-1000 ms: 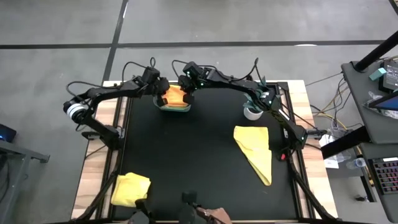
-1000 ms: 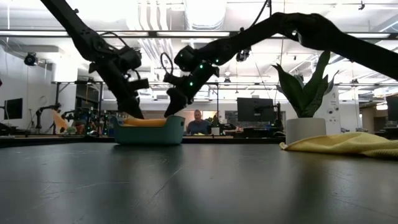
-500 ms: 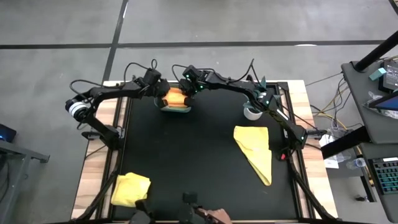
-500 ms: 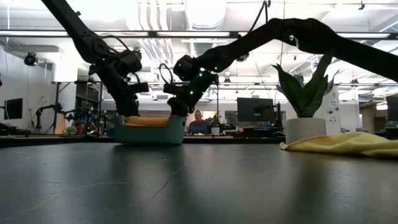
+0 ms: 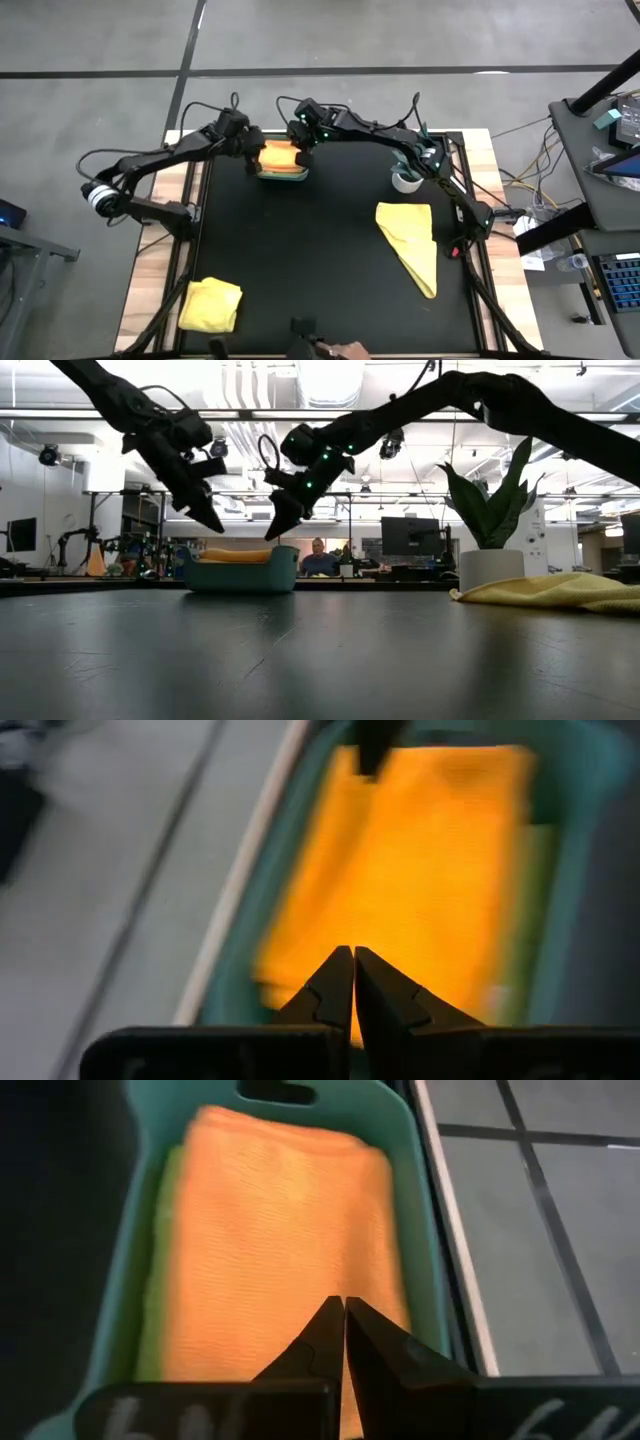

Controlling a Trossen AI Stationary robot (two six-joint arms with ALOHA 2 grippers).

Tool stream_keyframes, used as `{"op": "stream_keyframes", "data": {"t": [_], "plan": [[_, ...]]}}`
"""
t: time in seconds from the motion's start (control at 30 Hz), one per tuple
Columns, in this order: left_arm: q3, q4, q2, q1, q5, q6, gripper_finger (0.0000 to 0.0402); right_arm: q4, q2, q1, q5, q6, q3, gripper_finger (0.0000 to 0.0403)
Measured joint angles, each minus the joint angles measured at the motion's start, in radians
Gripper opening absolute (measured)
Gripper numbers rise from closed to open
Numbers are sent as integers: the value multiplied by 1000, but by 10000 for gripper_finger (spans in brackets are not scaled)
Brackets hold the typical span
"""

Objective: Fold microfiber towels
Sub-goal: Put the orange microfiber cloth into the blue bin, then fold the right yellow microfiber cloth

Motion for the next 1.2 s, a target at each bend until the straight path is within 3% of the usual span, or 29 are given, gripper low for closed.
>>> {"op": "stream_keyframes", "data": {"t": [0.13, 0.73, 1.0, 1.2], "plan": [[-46, -14, -4, -7, 71, -1, 0, -15, -2, 28, -2, 0, -3, 8], [-94, 12, 68, -16, 69, -2, 0, -7, 7, 69, 0, 44, -95, 8], [-94, 4, -60, -31, 37, -33, 0, -32, -76, 88, 4, 45, -84, 8], [-97, 2, -230, -106, 37, -178, 0, -153, -166, 142, 8, 61, -94, 8]]}}
